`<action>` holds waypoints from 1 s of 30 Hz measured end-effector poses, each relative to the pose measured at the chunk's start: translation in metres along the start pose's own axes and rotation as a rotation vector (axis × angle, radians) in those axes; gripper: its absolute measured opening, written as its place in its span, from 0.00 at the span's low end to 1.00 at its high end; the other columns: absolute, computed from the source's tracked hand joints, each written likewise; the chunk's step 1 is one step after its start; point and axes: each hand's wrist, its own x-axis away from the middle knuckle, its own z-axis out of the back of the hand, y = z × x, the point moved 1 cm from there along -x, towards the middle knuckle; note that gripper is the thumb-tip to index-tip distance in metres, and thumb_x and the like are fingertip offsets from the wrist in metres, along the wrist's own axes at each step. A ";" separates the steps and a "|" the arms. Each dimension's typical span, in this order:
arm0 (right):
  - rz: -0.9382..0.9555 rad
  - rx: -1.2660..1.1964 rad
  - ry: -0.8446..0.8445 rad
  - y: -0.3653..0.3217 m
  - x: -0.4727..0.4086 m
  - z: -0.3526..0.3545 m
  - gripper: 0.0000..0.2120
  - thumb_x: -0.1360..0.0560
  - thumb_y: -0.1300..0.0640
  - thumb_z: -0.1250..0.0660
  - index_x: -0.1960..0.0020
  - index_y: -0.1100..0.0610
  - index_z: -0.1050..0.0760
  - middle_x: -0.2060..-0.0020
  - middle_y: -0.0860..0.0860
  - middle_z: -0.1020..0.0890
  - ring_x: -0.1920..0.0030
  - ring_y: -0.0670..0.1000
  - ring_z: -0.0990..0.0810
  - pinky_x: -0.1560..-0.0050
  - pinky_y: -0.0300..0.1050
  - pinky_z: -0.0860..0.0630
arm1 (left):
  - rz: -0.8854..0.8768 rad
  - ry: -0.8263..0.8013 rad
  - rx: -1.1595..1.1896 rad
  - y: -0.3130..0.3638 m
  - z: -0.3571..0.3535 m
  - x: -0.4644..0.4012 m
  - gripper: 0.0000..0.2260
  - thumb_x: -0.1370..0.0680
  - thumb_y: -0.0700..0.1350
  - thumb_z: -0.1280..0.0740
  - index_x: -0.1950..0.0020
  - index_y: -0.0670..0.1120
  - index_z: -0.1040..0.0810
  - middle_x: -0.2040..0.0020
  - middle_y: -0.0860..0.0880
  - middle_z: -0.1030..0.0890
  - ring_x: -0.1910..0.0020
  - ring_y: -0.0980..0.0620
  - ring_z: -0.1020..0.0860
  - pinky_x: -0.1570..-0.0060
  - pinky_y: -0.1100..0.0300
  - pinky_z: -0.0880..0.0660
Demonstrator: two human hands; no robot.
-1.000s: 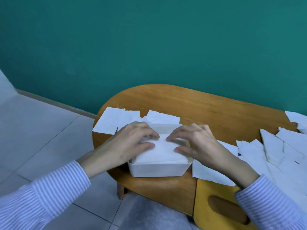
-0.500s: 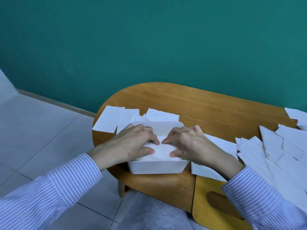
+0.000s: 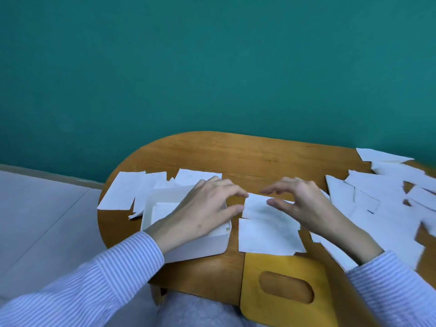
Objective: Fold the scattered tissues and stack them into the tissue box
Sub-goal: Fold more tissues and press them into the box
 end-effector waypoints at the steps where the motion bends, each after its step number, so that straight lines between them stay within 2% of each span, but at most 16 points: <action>1: -0.028 0.002 -0.005 0.007 0.005 0.003 0.09 0.23 0.48 0.32 0.43 0.42 0.20 0.48 0.39 0.19 0.48 0.43 0.24 0.42 0.51 0.30 | -0.011 -0.028 -0.001 0.006 -0.003 -0.008 0.11 0.19 0.55 0.35 0.37 0.58 0.22 0.42 0.61 0.22 0.41 0.58 0.29 0.41 0.59 0.35; 8: -0.108 0.007 -0.070 0.050 0.021 -0.021 0.09 0.24 0.50 0.30 0.45 0.41 0.19 0.50 0.38 0.18 0.49 0.43 0.23 0.44 0.48 0.27 | 0.020 -0.377 -0.087 0.015 -0.036 -0.058 0.10 0.22 0.53 0.30 0.41 0.56 0.19 0.44 0.59 0.18 0.45 0.57 0.23 0.44 0.54 0.25; 12: -0.101 0.002 -0.153 0.065 0.020 -0.043 0.10 0.24 0.51 0.30 0.43 0.42 0.19 0.45 0.40 0.19 0.45 0.44 0.25 0.41 0.48 0.29 | 0.015 -0.528 -0.190 0.011 -0.054 -0.075 0.11 0.25 0.52 0.28 0.43 0.57 0.20 0.45 0.58 0.20 0.44 0.54 0.23 0.50 0.55 0.26; 14: -0.091 -0.002 -0.167 0.071 0.019 -0.048 0.11 0.24 0.51 0.30 0.42 0.43 0.19 0.45 0.42 0.19 0.43 0.46 0.25 0.40 0.47 0.29 | -0.012 -0.535 -0.226 0.012 -0.060 -0.083 0.11 0.24 0.52 0.29 0.41 0.57 0.21 0.46 0.56 0.24 0.43 0.53 0.25 0.53 0.55 0.29; 16: -0.103 -0.031 -0.103 0.077 0.012 -0.047 0.09 0.23 0.52 0.31 0.44 0.43 0.19 0.47 0.43 0.19 0.43 0.48 0.25 0.42 0.46 0.29 | -0.014 -0.509 -0.227 0.012 -0.063 -0.093 0.11 0.22 0.52 0.30 0.40 0.56 0.21 0.47 0.55 0.28 0.43 0.52 0.27 0.52 0.54 0.29; 19: -0.108 0.008 -0.062 0.085 -0.002 -0.043 0.09 0.23 0.52 0.31 0.43 0.44 0.19 0.45 0.45 0.20 0.41 0.51 0.26 0.42 0.47 0.29 | -0.006 -0.526 -0.225 0.007 -0.065 -0.108 0.13 0.22 0.51 0.30 0.37 0.55 0.22 0.39 0.52 0.28 0.38 0.50 0.28 0.44 0.50 0.26; 22: -0.112 0.036 -0.113 0.088 -0.010 -0.047 0.11 0.23 0.52 0.31 0.41 0.45 0.20 0.39 0.46 0.22 0.36 0.51 0.30 0.39 0.47 0.31 | 0.020 -0.575 -0.191 0.000 -0.073 -0.119 0.14 0.21 0.50 0.30 0.36 0.52 0.22 0.32 0.50 0.30 0.32 0.50 0.31 0.36 0.50 0.30; 25: -0.126 0.019 -0.119 0.093 -0.011 -0.056 0.10 0.24 0.53 0.30 0.43 0.46 0.21 0.40 0.46 0.23 0.37 0.52 0.29 0.41 0.47 0.31 | 0.046 -0.555 -0.141 -0.006 -0.083 -0.122 0.12 0.22 0.48 0.28 0.39 0.51 0.22 0.36 0.50 0.29 0.34 0.49 0.30 0.37 0.51 0.30; 30: -0.141 0.010 -0.144 0.097 -0.013 -0.058 0.08 0.24 0.54 0.30 0.46 0.45 0.22 0.49 0.48 0.26 0.43 0.50 0.31 0.45 0.46 0.34 | 0.056 -0.550 -0.111 -0.005 -0.086 -0.126 0.09 0.23 0.45 0.27 0.43 0.51 0.20 0.44 0.49 0.29 0.42 0.51 0.30 0.44 0.54 0.30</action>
